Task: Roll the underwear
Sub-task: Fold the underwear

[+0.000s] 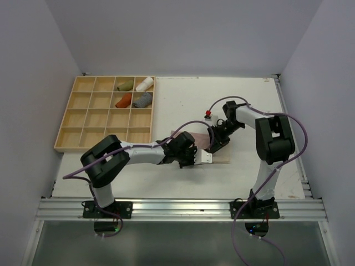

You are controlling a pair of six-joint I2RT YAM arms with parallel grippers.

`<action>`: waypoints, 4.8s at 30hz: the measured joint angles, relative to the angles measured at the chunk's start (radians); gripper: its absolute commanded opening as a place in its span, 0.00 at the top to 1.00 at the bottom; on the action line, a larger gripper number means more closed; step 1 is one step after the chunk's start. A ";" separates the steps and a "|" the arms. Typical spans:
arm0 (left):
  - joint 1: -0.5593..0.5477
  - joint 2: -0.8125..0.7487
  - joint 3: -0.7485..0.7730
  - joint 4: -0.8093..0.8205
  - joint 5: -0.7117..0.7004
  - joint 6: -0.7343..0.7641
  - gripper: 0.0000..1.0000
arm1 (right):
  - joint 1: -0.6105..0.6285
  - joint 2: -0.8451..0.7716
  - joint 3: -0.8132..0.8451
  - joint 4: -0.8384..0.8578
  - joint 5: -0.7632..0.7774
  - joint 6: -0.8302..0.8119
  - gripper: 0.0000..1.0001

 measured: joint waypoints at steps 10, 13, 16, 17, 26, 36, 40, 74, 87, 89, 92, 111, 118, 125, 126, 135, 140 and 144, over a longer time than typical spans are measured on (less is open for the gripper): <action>0.000 0.000 0.043 -0.124 0.050 0.003 1.00 | -0.014 -0.055 0.166 -0.084 0.041 -0.095 0.69; 0.000 0.000 0.070 -0.187 0.078 -0.003 1.00 | -0.013 -0.021 0.222 -0.067 0.047 -0.083 0.68; 0.000 0.000 0.106 -0.246 0.105 -0.008 1.00 | -0.013 0.035 0.282 -0.054 0.060 -0.066 0.67; 0.000 0.000 0.119 -0.264 0.112 -0.013 1.00 | -0.013 0.059 0.305 -0.050 0.061 -0.062 0.67; 0.050 0.016 0.251 -0.377 0.169 -0.031 1.00 | -0.004 0.137 0.296 -0.015 0.089 -0.054 0.67; 0.177 0.155 0.458 -0.462 0.196 -0.019 1.00 | 0.009 0.153 0.277 -0.024 0.085 -0.088 0.68; 0.225 0.215 0.551 -0.472 0.191 -0.009 1.00 | 0.009 0.168 0.297 -0.047 0.081 -0.101 0.68; 0.267 0.300 0.525 -0.349 0.050 -0.002 0.89 | 0.007 0.277 0.467 -0.138 0.091 -0.124 0.74; 0.267 0.292 0.521 -0.254 -0.080 -0.023 0.47 | 0.005 0.269 0.446 -0.141 0.101 -0.123 0.82; 0.268 0.269 0.521 -0.250 -0.116 -0.026 0.44 | 0.004 0.264 0.436 -0.140 0.107 -0.123 0.82; 0.270 0.195 0.521 -0.241 -0.177 -0.029 0.42 | 0.001 0.243 0.392 -0.142 0.109 -0.124 0.83; 0.312 0.076 0.294 -0.443 -0.010 -0.173 0.70 | -0.005 0.097 0.004 -0.157 0.026 -0.054 0.88; 0.313 0.232 0.461 -0.426 0.033 -0.222 0.69 | -0.029 0.040 0.018 -0.125 0.067 -0.056 0.67; 0.336 0.405 0.669 -0.353 0.058 -0.241 0.57 | -0.170 -0.013 0.191 -0.160 0.021 -0.119 0.60; 0.348 0.409 0.669 -0.330 0.067 -0.248 0.50 | -0.175 -0.042 0.197 -0.156 -0.011 -0.118 0.59; 0.517 0.279 0.656 -0.234 0.098 -0.304 0.00 | -0.012 -0.167 0.053 0.126 -0.310 0.147 0.57; 0.518 0.053 0.612 -0.197 0.085 -0.337 0.00 | 0.014 -0.063 -0.054 0.267 -0.307 0.251 0.57; 0.516 -0.089 0.566 -0.182 0.080 -0.370 0.00 | -0.032 0.035 -0.096 0.340 -0.292 0.286 0.57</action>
